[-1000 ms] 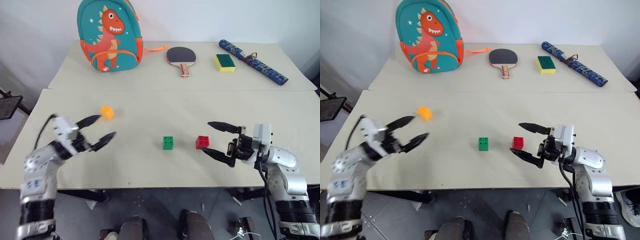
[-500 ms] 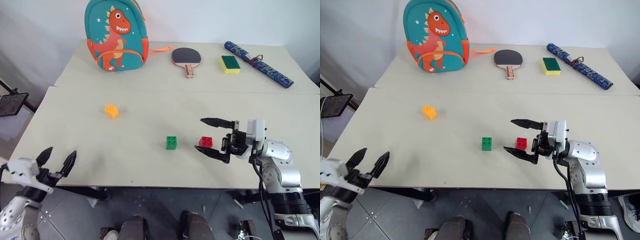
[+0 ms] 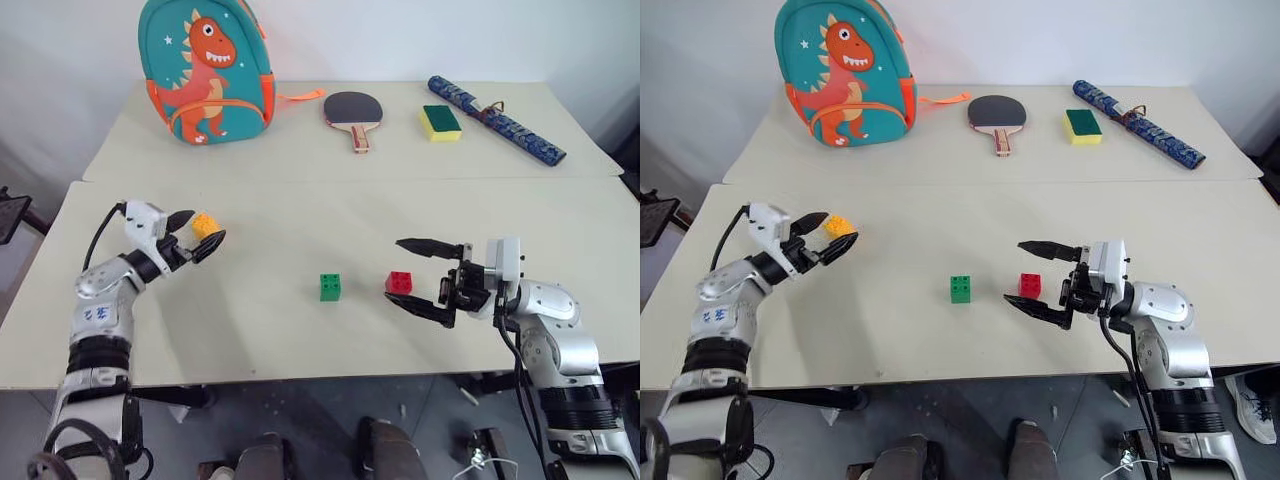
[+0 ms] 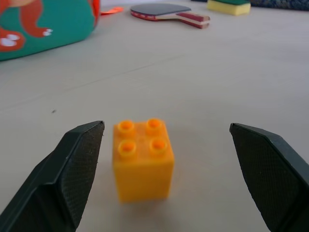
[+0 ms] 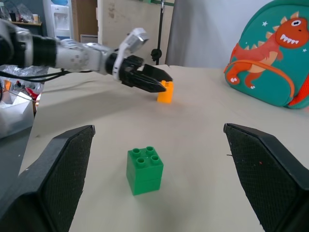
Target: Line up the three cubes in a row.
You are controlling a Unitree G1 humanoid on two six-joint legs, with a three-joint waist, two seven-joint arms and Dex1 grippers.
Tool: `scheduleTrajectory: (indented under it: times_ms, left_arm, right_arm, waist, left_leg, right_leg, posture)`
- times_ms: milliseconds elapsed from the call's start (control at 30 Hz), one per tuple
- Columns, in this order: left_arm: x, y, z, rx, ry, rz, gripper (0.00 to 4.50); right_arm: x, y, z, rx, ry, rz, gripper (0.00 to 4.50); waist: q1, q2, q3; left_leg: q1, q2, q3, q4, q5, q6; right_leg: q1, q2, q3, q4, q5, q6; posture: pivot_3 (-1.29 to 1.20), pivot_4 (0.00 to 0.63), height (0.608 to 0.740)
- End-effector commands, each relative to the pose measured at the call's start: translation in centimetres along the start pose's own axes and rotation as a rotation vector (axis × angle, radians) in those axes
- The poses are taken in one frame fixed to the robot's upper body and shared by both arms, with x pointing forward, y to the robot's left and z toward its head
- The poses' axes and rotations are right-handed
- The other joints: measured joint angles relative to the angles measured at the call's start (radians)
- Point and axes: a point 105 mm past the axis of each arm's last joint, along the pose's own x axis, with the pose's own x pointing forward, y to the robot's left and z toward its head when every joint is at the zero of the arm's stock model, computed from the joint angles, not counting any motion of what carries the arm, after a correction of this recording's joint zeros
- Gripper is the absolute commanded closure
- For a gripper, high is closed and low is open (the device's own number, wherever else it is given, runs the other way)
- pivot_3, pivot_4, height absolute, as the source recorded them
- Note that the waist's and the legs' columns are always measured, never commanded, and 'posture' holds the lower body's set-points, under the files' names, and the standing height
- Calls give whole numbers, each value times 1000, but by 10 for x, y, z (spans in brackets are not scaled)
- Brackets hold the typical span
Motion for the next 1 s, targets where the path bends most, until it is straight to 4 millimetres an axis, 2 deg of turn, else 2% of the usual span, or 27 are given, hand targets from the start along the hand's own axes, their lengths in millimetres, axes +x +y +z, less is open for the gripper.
scheduleTrajectory:
  times_ms: [33,67,300,400,467,533,600,700,833,1000]
  left_arm:
    - [3,10,-1,23,15,43,80]
    - [4,8,-3,13,18,36,80]
    - [5,2,-10,31,57,-33,2109]
    - [2,3,-3,46,35,-52,3002]
    - [-2,-13,18,94,-69,-212,2982]
    - [-8,-33,29,86,-111,-375,2982]
    - [-14,-58,26,168,-63,-552,2982]
    - [-20,-82,14,252,8,-724,2982]
    - [-19,-94,1,275,81,-867,2982]
    - [-15,-99,-8,287,124,-931,2982]
  right_arm:
    - [-2,-1,8,-34,-6,-14,0]
    - [-3,0,7,-28,-3,-19,0]
    - [-5,1,3,-12,10,-14,0]
    - [-6,-3,3,-20,14,-14,0]
    - [-7,-5,3,-25,19,-13,0]
    - [-9,-5,3,-25,22,-13,0]
    - [-13,-5,3,-21,37,-13,0]
    - [-16,-6,1,-18,51,-9,0]
    - [-15,-6,1,9,69,20,0]
    - [-18,-3,-2,31,92,47,0]
  waist:
    - [-1,0,0]
    - [-2,0,0]
    - [0,0,0]
    - [0,0,0]
    - [0,0,0]
    - [0,0,0]
    - [0,0,0]
    - [0,0,0]
    - [2,0,0]
    - [2,0,0]
  left_leg:
    - [0,0,0,0,0,0]
    - [0,0,0,0,0,0]
    - [-1,0,0,1,0,0]
    - [-1,0,0,2,0,0]
    - [-1,0,0,2,0,0]
    - [-1,0,-1,1,0,0]
    - [-1,0,-1,2,0,0]
    - [0,0,0,2,0,0]
    - [-1,0,0,3,0,0]
    - [-1,0,0,3,0,0]
  right_leg:
    - [0,0,0,0,0,0]
    - [0,0,0,0,0,0]
    - [0,0,0,0,0,0]
    - [0,0,0,0,0,0]
    - [0,0,0,0,0,0]
    - [0,0,0,0,0,0]
    - [0,0,0,0,0,0]
    - [0,0,1,1,0,0]
    - [0,0,1,0,0,0]
    - [0,0,1,0,0,0]
  posture:
    - [0,150,740]
    - [0,150,740]
    - [0,150,740]
    - [0,150,740]
    - [0,150,740]
    - [0,150,740]
    - [0,150,740]
    - [0,150,740]
    - [0,150,740]
    - [0,150,740]
